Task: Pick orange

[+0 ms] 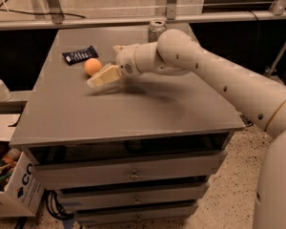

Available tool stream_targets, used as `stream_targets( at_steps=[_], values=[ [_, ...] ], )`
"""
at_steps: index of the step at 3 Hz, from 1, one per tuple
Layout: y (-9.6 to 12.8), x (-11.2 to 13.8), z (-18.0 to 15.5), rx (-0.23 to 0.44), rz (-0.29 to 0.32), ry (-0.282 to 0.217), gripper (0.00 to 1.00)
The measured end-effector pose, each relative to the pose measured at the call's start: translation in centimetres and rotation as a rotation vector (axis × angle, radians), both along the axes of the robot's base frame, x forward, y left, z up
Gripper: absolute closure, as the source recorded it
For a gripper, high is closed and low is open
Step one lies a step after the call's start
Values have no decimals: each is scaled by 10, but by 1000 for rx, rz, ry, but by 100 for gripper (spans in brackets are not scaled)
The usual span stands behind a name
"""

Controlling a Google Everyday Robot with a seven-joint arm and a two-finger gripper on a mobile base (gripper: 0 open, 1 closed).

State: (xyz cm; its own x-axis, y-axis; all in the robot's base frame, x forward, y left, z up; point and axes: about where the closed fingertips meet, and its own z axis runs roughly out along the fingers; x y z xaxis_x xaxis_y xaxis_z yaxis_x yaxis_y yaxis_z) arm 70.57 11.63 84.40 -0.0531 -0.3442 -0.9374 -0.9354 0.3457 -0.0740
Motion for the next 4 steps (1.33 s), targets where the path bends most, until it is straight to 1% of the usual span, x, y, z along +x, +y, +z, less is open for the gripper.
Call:
stream_targets(
  at_steps=[1, 2, 3, 4],
  values=[
    [14, 8, -12, -29, -10, 18, 0],
    [25, 14, -17, -34, -11, 31, 0],
    [35, 16, -15, -23, -3, 26, 18],
    [38, 17, -12, -14, 1, 22, 41]
  ],
)
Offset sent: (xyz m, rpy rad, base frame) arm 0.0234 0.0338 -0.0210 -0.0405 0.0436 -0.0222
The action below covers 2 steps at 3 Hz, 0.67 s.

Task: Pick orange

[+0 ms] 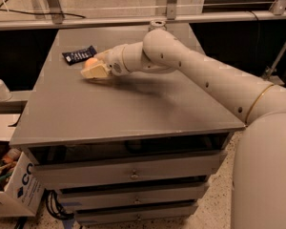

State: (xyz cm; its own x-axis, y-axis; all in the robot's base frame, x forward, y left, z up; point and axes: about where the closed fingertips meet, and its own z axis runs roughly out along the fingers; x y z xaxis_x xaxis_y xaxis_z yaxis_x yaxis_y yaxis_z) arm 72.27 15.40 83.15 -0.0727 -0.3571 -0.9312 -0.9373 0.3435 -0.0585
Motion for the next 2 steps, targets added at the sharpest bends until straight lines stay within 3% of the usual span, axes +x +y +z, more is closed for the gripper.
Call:
stream_targets(
  at_steps=[2],
  values=[
    [-4, -12, 5, 27, 13, 2, 88]
  ],
)
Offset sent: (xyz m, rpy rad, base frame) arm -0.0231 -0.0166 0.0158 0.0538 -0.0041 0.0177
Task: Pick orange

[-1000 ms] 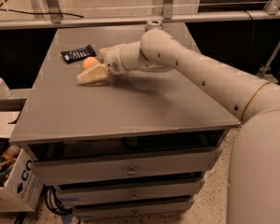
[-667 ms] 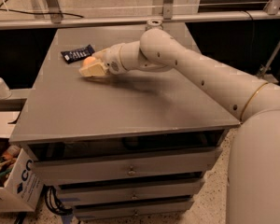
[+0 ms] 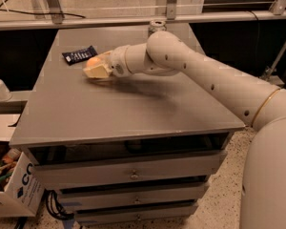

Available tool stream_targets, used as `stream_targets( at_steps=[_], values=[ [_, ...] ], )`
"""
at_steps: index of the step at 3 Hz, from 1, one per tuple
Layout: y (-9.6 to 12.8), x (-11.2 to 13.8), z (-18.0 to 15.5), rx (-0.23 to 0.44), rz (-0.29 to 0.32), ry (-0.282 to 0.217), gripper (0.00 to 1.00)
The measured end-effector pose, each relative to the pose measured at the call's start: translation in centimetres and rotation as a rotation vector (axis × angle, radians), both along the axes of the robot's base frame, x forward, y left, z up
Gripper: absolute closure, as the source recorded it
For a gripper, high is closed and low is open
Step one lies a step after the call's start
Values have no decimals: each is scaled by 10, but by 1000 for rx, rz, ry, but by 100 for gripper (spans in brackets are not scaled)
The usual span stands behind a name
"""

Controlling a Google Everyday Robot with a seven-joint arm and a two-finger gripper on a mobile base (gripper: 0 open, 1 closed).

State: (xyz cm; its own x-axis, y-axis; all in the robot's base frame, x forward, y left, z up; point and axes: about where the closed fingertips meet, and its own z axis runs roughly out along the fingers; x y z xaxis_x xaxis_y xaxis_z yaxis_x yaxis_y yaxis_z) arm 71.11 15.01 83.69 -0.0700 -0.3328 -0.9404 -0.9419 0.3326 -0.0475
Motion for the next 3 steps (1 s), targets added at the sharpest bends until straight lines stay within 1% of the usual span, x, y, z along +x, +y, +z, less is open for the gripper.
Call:
stream_targets(
  at_steps=[1, 2, 3],
  values=[
    [-15, -21, 15, 41, 15, -4, 100],
    [-52, -81, 52, 114, 81, -2, 100],
    [-52, -81, 52, 114, 81, -2, 100]
  ],
)
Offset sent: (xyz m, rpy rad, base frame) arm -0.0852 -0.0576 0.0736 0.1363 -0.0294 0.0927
